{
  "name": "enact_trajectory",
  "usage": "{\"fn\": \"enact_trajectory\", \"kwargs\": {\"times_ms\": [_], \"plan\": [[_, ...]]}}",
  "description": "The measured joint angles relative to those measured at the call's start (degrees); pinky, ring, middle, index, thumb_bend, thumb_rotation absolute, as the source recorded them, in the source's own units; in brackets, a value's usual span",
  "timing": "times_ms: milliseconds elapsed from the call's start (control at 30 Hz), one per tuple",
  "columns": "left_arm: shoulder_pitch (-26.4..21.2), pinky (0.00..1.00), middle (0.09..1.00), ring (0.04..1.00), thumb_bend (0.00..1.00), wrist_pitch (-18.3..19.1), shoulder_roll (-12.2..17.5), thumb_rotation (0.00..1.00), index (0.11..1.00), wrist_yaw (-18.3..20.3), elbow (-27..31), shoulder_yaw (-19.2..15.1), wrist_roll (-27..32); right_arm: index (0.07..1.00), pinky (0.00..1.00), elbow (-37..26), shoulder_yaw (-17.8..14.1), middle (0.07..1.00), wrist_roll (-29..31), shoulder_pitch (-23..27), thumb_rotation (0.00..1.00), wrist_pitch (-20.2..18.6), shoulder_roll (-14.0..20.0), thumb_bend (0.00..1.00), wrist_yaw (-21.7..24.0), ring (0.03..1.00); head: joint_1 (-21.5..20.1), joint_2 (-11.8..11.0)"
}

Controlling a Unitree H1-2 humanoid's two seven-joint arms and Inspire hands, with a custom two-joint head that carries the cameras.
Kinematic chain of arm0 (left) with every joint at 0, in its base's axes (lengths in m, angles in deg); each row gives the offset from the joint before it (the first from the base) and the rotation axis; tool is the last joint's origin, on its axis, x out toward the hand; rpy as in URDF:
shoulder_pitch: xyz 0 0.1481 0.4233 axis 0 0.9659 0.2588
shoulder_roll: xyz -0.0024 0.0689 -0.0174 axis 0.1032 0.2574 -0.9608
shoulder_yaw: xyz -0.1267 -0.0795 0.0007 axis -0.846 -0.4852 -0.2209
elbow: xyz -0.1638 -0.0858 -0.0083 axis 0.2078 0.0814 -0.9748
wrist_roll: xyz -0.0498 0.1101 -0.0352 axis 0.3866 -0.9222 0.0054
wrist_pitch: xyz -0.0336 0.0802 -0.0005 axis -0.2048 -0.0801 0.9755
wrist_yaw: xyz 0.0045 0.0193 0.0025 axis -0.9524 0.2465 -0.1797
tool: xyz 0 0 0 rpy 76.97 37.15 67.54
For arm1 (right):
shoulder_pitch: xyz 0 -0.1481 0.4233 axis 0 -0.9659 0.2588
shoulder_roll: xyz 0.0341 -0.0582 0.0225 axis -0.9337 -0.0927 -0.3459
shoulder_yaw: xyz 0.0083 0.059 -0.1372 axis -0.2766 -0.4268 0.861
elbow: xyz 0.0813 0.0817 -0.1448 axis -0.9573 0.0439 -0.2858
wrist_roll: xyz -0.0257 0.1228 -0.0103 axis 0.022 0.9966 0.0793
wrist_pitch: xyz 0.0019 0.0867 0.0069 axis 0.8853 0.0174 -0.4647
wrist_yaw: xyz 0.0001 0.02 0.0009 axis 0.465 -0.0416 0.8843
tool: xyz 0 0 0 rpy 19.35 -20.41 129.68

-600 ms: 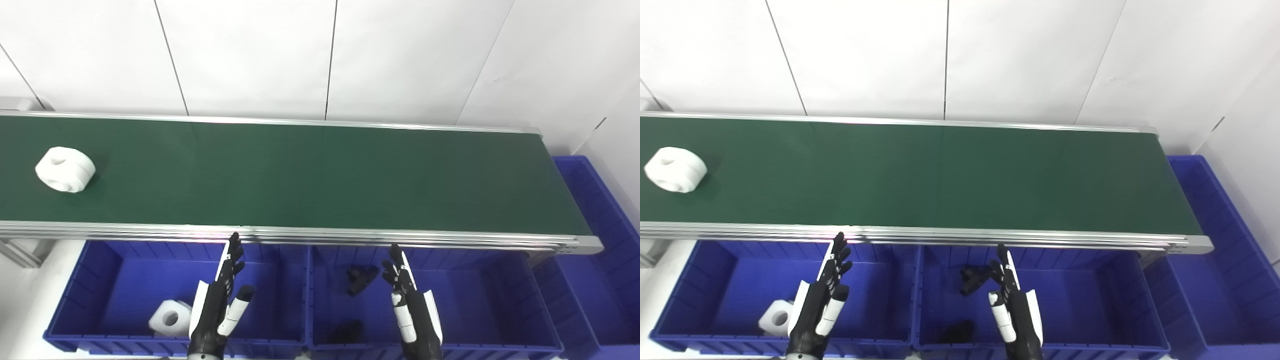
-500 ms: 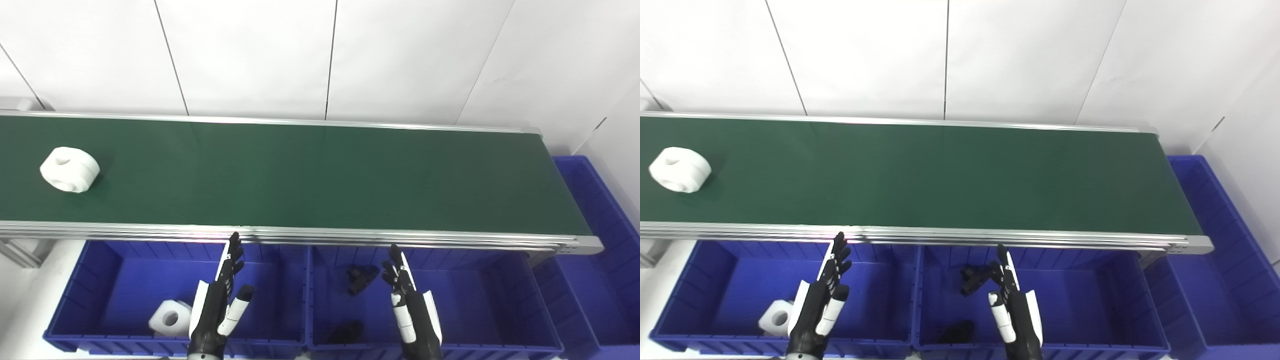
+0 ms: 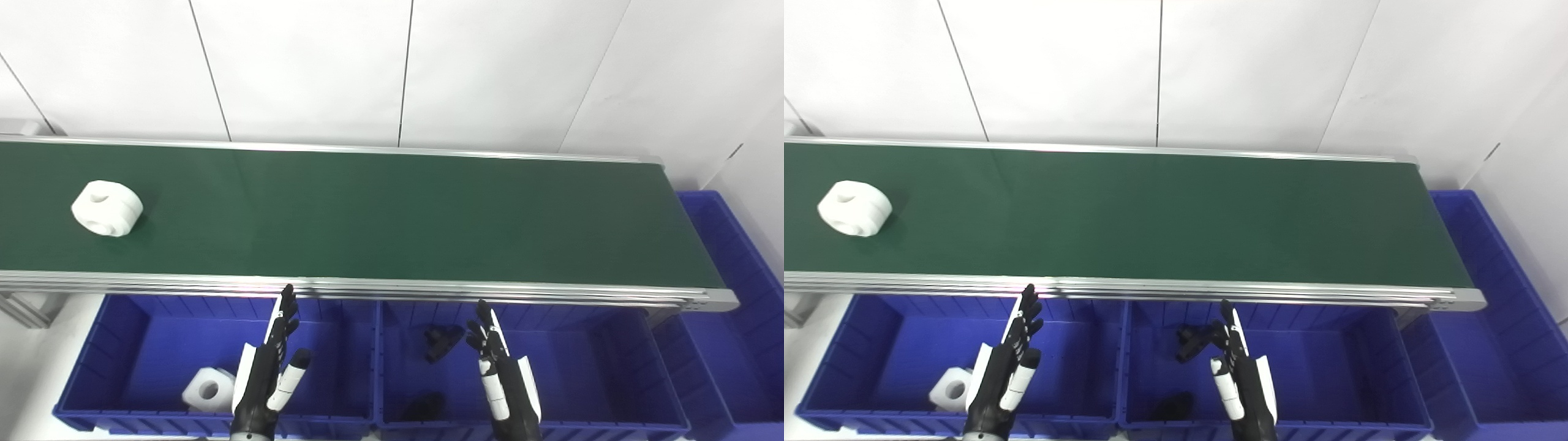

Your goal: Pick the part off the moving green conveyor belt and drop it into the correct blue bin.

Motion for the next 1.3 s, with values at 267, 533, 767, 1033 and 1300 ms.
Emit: {"fn": "enact_trajectory", "kwargs": {"times_ms": [267, 533, 767, 1033, 1300], "plan": [[0.0, 0.94, 1.000, 0.983, 0.84, 0.0, 0.0, 0.97, 1.000, 0.0, 0.0, 0.1, 0.0, 1.000, 0.89, 0.3, 0.0, 0.995, -0.5, 0.1, 1.00, 0.0, 0.2, 0.88, 0.0, 0.942, 0.1, 0.0], [0.0, 0.93, 1.000, 0.983, 0.83, 0.0, 0.0, 0.98, 1.000, 0.0, 0.0, 0.2, 0.0, 1.000, 0.90, 0.3, 0.1, 0.997, -0.5, 0.1, 1.00, 0.0, 0.2, 0.87, 0.0, 0.944, 0.0, -0.1], [0.0, 0.93, 1.000, 0.984, 0.83, 0.0, 0.0, 0.97, 1.000, 0.0, 0.0, 0.3, 0.0, 1.000, 0.89, 0.4, 0.1, 0.998, -0.5, 0.1, 1.00, 0.2, 0.2, 0.86, 0.0, 0.944, 0.1, -0.2], [0.0, 0.93, 1.000, 0.982, 0.82, 0.0, 0.0, 0.97, 1.000, 0.0, -0.1, 0.3, 0.0, 1.000, 0.89, 1.4, 0.1, 1.000, -0.5, 0.2, 1.00, 0.3, 0.4, 0.87, 0.3, 0.945, 0.3, -0.3], [0.0, 0.92, 1.000, 0.980, 0.82, 0.0, 0.0, 0.97, 1.000, 0.0, -0.1, 0.3, 0.0, 1.000, 0.88, 1.4, 0.1, 1.000, -0.5, 0.2, 1.00, 0.3, 0.5, 0.88, 0.4, 0.942, 0.4, -0.3]]}}
